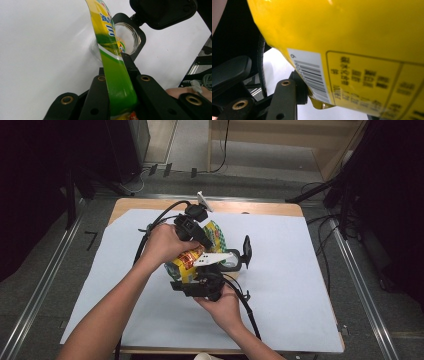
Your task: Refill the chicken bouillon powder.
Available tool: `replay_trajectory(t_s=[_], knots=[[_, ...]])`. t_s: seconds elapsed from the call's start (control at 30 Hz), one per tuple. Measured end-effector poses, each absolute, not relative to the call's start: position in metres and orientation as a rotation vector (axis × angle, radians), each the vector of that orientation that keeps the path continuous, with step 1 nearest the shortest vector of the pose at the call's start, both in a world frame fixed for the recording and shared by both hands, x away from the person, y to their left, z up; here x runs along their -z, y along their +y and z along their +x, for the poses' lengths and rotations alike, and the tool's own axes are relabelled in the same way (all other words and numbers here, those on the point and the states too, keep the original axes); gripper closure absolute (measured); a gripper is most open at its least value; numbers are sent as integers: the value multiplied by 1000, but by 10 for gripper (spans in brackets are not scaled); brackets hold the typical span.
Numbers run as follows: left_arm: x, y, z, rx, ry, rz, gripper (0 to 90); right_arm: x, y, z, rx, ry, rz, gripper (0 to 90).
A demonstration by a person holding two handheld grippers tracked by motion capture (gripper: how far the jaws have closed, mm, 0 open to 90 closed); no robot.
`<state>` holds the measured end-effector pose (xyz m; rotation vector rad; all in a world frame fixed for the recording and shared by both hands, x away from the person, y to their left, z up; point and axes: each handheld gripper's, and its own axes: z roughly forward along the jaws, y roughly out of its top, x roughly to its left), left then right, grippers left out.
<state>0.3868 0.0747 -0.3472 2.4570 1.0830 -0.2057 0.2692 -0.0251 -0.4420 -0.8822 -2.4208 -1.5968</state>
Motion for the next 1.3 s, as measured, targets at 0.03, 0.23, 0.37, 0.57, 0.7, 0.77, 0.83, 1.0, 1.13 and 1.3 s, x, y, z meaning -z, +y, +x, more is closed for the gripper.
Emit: replay_trajectory(t_s=[0.03, 0.23, 0.37, 0.57, 0.7, 0.77, 0.83, 1.0, 1.13, 1.3], knots=[[347, 75, 387, 206, 1086, 2456, 881, 442, -24, 268, 1599, -2429, -887, 582], [345, 75, 387, 192, 1112, 2440, 887, 442, -24, 267, 1589, -2444, -911, 539], [345, 71, 386, 171, 1118, 2456, 890, 445, -23, 265, 1564, -2491, -938, 532], [346, 67, 387, 166, 1121, 2467, 891, 444, -25, 266, 1551, -2497, -943, 606], [347, 66, 388, 187, 1113, 2459, 878, 442, -27, 266, 1584, -2435, -933, 620], [346, 65, 388, 192, 1101, 2457, 872, 441, -27, 266, 1597, -2425, -928, 620], [345, 65, 389, 194, 1094, 2452, 868, 439, -27, 265, 1606, -2419, -923, 620], [346, 65, 391, 206, 1111, 2438, 846, 437, -28, 267, 1613, -2393, -916, 620], [347, 66, 393, 212, 1127, 2427, 802, 436, -28, 267, 1618, -2375, -916, 620], [347, 63, 393, 203, 1128, 2435, 796, 435, -29, 268, 1621, -2366, -917, 621]])
